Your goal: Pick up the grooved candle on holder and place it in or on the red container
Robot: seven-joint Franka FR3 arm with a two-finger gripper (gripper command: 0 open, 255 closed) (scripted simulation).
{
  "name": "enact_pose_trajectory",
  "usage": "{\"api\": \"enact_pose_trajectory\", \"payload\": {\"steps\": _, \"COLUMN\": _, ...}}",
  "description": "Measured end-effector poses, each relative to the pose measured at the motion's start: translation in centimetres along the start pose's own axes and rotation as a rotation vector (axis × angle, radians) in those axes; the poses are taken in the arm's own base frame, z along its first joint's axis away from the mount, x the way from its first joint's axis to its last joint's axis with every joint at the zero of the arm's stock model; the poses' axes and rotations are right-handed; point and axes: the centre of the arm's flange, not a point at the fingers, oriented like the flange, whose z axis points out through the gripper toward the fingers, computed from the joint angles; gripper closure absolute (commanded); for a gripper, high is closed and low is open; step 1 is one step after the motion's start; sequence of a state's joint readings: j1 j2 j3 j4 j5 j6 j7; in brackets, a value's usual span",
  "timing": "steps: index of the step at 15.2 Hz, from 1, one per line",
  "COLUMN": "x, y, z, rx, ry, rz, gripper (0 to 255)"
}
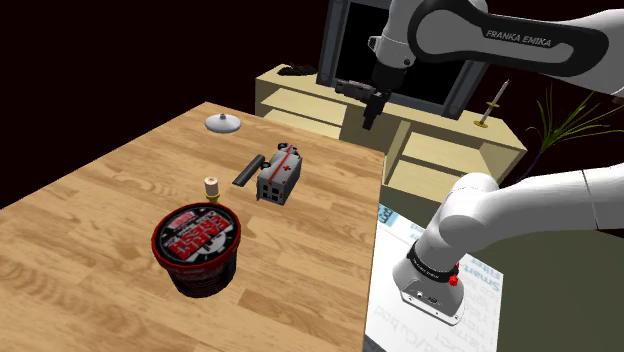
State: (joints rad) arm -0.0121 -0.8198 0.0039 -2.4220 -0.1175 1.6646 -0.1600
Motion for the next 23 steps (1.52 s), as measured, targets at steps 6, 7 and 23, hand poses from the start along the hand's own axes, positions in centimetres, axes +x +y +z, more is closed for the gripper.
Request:
{"api": "enact_pose_trajectory", "payload": {"steps": 6, "x": 3.5, "y": -3.0, "z": 1.9, "rx": 0.016, "ry": -0.004, "rz": 0.007, "gripper": 0}}
{"api": "enact_pose_trajectory", "payload": {"steps": 7, "x": 4.3, "y": -3.7, "z": 2.4, "rx": 0.020, "ry": -0.005, "rz": 0.008, "gripper": 0}}
{"api": "enact_pose_trajectory", "payload": {"steps": 23, "x": 18.7, "y": -16.5, "z": 9.8, "rx": 0.087, "ry": -0.018, "rz": 0.037, "gripper": 0}}
